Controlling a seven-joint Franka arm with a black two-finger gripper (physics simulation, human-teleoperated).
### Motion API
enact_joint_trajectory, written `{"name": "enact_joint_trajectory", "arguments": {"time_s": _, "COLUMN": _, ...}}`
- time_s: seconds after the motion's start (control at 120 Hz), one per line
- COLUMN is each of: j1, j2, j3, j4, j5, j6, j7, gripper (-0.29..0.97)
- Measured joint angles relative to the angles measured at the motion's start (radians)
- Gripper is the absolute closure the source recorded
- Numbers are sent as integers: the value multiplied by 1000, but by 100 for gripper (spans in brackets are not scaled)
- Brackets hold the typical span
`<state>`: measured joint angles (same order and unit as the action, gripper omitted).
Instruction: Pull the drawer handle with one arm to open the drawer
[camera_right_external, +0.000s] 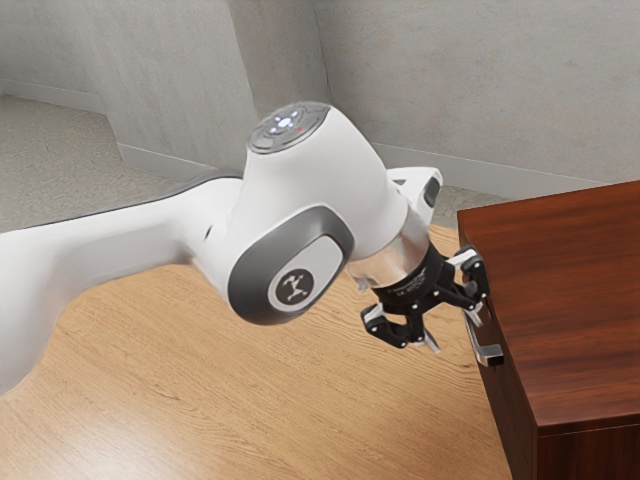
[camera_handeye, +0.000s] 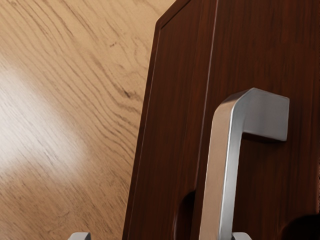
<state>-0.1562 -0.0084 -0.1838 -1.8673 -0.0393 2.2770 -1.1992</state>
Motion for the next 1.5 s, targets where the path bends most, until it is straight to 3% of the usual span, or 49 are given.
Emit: {"name": "enact_joint_trajectory", "arguments": {"time_s": 1.5, "j1": 16, "j2": -172, "j3": 32, "j4": -218, "j5": -4, "j6": 69, "j7": 4, "gripper": 40}}
